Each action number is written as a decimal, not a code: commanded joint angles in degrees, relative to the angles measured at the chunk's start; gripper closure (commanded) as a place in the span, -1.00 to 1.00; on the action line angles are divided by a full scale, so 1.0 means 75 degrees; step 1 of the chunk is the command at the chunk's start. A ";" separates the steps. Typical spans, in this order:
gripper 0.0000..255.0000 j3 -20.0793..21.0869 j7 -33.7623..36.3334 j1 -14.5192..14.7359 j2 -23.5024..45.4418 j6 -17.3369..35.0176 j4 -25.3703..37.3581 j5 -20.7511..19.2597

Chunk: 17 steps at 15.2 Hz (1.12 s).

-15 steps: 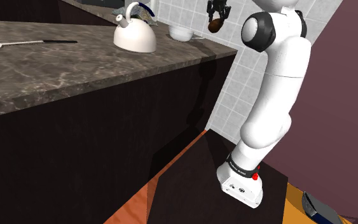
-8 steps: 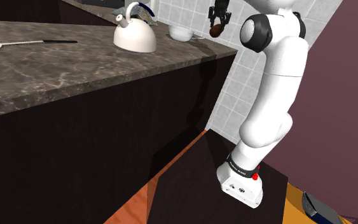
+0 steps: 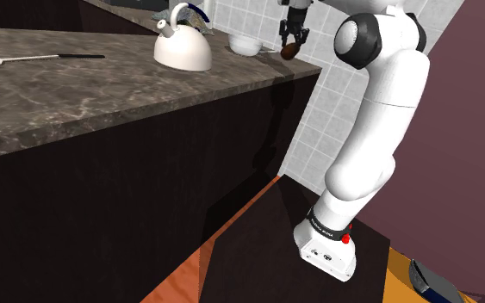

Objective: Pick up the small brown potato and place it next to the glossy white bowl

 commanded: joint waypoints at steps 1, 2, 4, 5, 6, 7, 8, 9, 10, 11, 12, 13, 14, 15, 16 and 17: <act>1.00 0.0007 0.0064 0.0030 -0.0095 0.0253 -0.0345 -0.0043; 1.00 0.0010 0.0095 0.0044 -0.0143 0.0372 -0.0513 -0.0066; 1.00 0.0017 0.0156 0.0069 -0.0230 0.0605 -0.0835 -0.0108; 1.00 0.0020 0.0186 0.0080 -0.0269 0.0719 -0.0989 -0.0127; 1.00 0.0023 0.0215 0.0089 -0.0304 0.0832 -0.1138 -0.0145; 1.00 0.0025 0.0243 0.0098 -0.0337 0.0943 -0.1284 -0.0162; 1.00 0.0027 0.0270 0.0106 -0.0367 0.1053 -0.1425 -0.0178; 1.00 0.0029 0.0297 0.0113 -0.0394 0.1162 -0.1563 -0.0194; 1.00 0.0031 0.0324 0.0119 -0.0419 0.1270 -0.1697 -0.0209; 1.00 0.0032 0.0346 0.0124 -0.0439 0.1364 -0.1812 -0.0221; 1.00 0.0032 0.0346 0.0125 -0.0439 0.1364 -0.1812 -0.0222; 1.00 0.0031 0.0346 0.0125 -0.0439 0.1363 -0.1811 -0.0221; 1.00 0.0031 0.0346 0.0125 -0.0437 0.1363 -0.1809 -0.0220; 1.00 0.0031 0.0346 0.0125 -0.0437 0.1363 -0.1809 -0.0220; 1.00 0.0031 0.0346 0.0125 -0.0437 0.1363 -0.1809 -0.0220; 1.00 0.0031 0.0346 0.0125 -0.0437 0.1363 -0.1810 -0.0220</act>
